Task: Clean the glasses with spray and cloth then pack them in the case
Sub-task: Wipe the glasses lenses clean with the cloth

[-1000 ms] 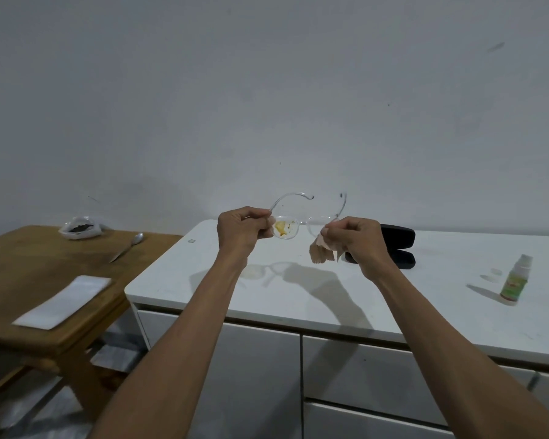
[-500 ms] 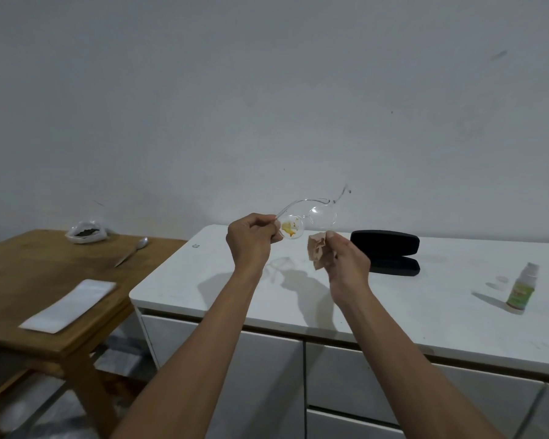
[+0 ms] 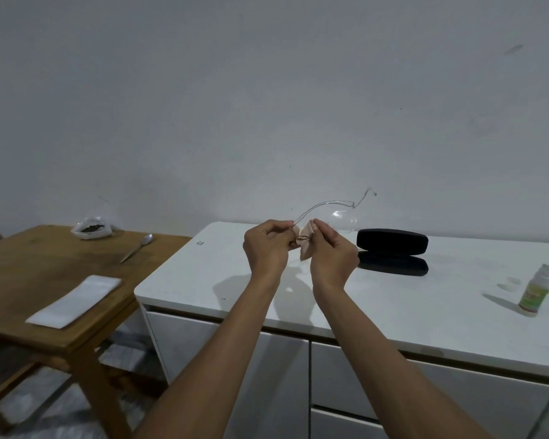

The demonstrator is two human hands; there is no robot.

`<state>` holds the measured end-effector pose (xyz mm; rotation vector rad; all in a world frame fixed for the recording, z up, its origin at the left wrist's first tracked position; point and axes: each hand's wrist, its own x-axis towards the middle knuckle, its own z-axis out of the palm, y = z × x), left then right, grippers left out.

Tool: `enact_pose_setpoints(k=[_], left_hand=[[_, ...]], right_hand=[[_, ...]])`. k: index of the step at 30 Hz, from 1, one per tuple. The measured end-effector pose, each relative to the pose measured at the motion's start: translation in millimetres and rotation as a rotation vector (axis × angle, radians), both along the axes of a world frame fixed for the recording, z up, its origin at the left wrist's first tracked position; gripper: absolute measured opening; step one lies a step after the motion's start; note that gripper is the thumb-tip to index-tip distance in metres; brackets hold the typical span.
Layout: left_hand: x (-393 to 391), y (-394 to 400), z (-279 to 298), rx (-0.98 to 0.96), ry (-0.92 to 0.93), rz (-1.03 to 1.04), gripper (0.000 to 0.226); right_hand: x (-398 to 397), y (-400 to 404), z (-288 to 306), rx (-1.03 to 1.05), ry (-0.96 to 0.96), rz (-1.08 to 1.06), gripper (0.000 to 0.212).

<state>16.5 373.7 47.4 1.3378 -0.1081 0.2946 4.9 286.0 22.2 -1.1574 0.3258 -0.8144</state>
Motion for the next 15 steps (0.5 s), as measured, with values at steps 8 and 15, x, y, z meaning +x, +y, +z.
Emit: enact_pose_setpoints(k=[8, 15], left_hand=[[-3, -6, -2, -0.023, 0.006, -0.011, 0.013], [1, -1, 3, 0.018, -0.007, 0.013, 0.012]], right_hand=[[5, -1, -1, -0.003, 0.006, -0.053, 0.014], [11, -2, 8, 0.089, 0.010, 0.156, 0.008]])
